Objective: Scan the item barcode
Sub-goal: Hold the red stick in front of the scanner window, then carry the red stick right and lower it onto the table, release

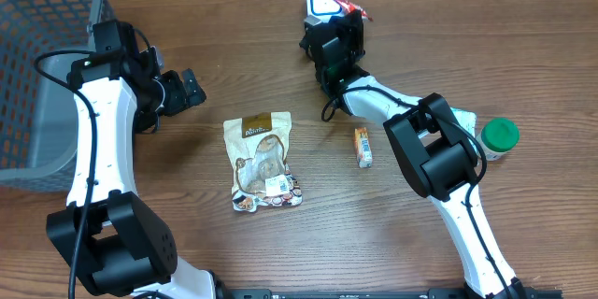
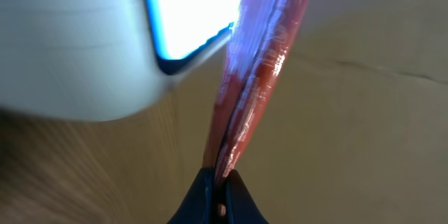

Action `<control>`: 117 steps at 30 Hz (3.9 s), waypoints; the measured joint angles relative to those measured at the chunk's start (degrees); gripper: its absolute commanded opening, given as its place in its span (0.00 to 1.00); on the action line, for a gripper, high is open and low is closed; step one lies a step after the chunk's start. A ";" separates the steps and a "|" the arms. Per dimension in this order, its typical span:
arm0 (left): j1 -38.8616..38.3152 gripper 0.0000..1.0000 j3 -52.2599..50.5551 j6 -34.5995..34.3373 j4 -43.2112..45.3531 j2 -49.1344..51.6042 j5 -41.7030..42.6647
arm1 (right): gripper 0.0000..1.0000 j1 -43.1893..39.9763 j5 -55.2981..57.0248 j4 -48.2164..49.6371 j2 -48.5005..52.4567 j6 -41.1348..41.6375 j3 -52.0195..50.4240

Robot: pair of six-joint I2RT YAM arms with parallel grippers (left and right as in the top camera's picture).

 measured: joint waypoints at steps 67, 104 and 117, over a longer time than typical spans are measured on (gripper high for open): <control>0.00 1.00 0.00 0.00 0.04 0.00 -0.24 | 0.04 2.05 3.82 -11.91 -12.04 17.40 -0.20; 0.00 0.99 0.11 0.00 0.00 0.00 -0.22 | 0.06 -14.88 -27.71 -94.40 -43.82 112.06 -25.53; 0.00 1.00 0.11 0.00 0.00 0.00 -0.24 | 0.54 -14.88 -27.93 -83.95 -43.82 107.82 -35.65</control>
